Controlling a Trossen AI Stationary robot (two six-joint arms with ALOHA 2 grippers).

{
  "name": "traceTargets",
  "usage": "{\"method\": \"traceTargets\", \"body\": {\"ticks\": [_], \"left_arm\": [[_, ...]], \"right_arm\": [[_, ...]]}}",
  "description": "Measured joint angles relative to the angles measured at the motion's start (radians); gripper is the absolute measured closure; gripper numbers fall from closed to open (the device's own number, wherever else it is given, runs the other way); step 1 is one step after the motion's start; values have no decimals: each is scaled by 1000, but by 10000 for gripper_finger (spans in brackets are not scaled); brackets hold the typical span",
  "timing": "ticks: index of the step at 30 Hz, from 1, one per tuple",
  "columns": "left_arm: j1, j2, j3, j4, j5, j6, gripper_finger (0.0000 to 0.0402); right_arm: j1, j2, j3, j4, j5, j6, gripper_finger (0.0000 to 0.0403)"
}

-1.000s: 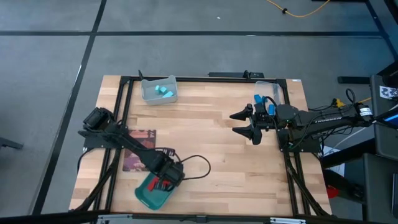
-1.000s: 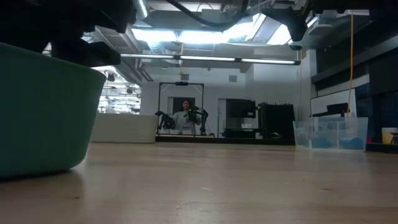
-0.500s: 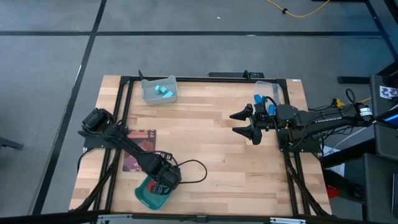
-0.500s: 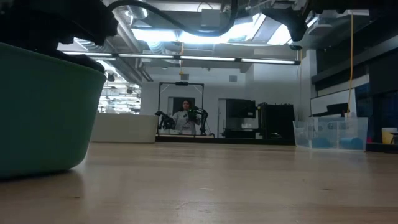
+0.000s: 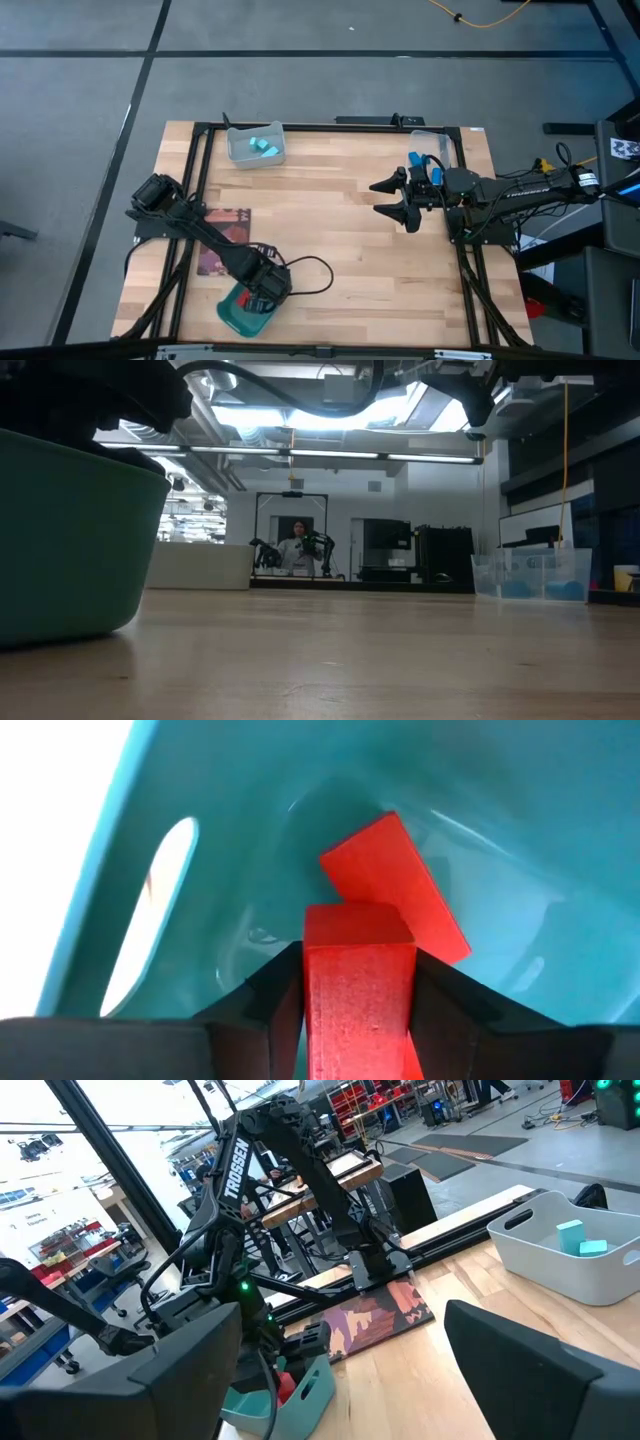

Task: Sort & place blocks by color
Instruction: Put the red block into the green bin, then return to Home Position

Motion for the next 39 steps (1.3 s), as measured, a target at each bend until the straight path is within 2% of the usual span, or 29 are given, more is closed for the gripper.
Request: {"method": "traceTargets", "body": {"ticks": [16,25,29,34,39], "left_arm": [[5,-3,0,-16,71,-9,160],[32,-41,99,-217,83,24,155],[33,-126,98,-262,32,26,156],[34,-263,98,-225,-52,24,156],[61,-396,98,-83,-230,-14,156]], "right_arm": [[0,0,0,0,0,0,52],[0,0,0,0,0,0,52],[0,0,0,-2,-1,0,52],[0,0,0,-8,0,0,52],[0,0,0,-8,-1,2,52]]}}
